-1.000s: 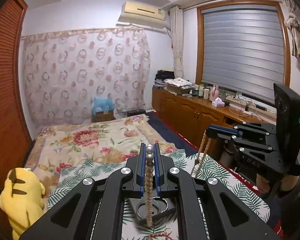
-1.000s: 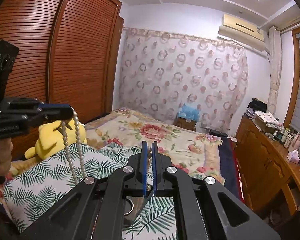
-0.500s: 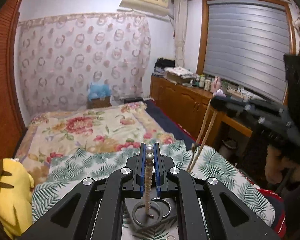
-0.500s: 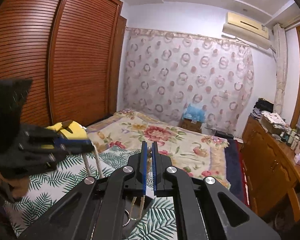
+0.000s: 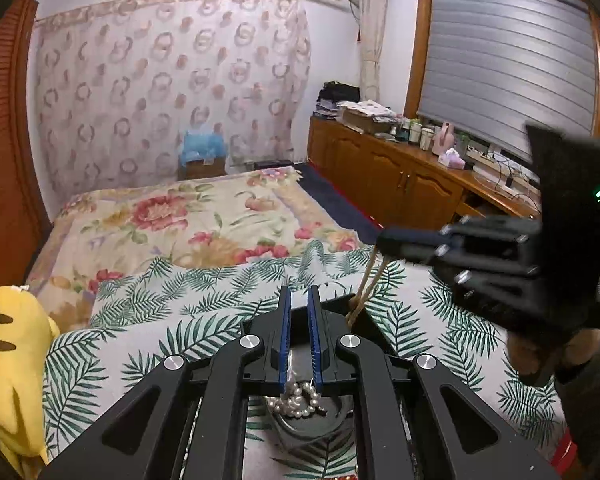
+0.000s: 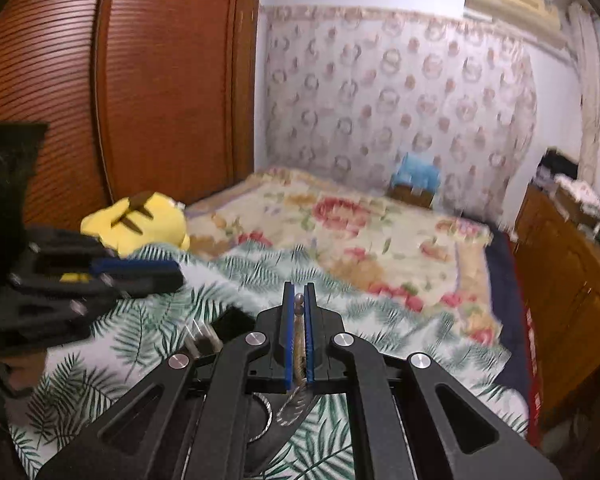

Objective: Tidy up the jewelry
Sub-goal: 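Lower both pearl strands into the black box and open both grippers, then grasp the purple crystal hair clip with left gripper while right grasps brown bead bracelet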

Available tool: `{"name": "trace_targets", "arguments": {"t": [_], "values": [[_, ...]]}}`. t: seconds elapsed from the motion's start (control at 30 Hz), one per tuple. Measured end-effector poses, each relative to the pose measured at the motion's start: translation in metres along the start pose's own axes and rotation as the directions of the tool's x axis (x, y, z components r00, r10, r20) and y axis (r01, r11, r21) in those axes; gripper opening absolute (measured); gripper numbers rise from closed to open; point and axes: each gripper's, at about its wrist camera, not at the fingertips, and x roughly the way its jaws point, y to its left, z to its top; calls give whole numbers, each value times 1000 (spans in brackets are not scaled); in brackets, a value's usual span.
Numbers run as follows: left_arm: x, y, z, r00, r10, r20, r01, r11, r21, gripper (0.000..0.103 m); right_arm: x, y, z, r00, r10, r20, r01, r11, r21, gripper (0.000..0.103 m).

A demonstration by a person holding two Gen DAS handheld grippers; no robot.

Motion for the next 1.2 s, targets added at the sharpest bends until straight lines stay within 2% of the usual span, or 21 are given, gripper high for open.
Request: {"name": "trace_targets", "arguments": {"t": [0.17, 0.53, 0.57, 0.63, 0.73, 0.93, 1.07, 1.2], "values": [[-13, -3, -11, 1000, 13, 5, -13, 1000, 16, 19, 10, 7, -18, 999, 12, -40, -11, 1000, 9, 10], [-41, -10, -54, 999, 42, -24, -42, 999, 23, 20, -19, 18, -46, 999, 7, -42, -7, 1000, 15, 12], [-42, -10, -59, 999, 43, -31, -42, 999, 20, 21, -23, 22, -52, 999, 6, -44, -5, 1000, 15, 13], [-45, -11, -70, 998, 44, -48, -43, 999, 16, 21, -30, 25, -62, 999, 7, -47, -6, 1000, 22, 23], [-49, -11, -84, 997, 47, -66, -47, 999, 1, 26, -41, 31, -81, 998, 17, -57, -15, 999, 37, 26], [-54, -16, -108, 994, 42, -101, -44, 999, -11, 35, -51, 46, -122, 993, 35, -109, -29, 998, 58, 27], [-48, -18, -124, 990, 31, -139, -33, 999, -13, 35, -40, 54, -149, 976, 67, -206, -58, 997, 51, 27], [-39, -20, -135, 985, 23, -174, -26, 1000, -14, 35, -36, 56, -160, 971, 69, -228, -61, 997, 42, 27]]}}
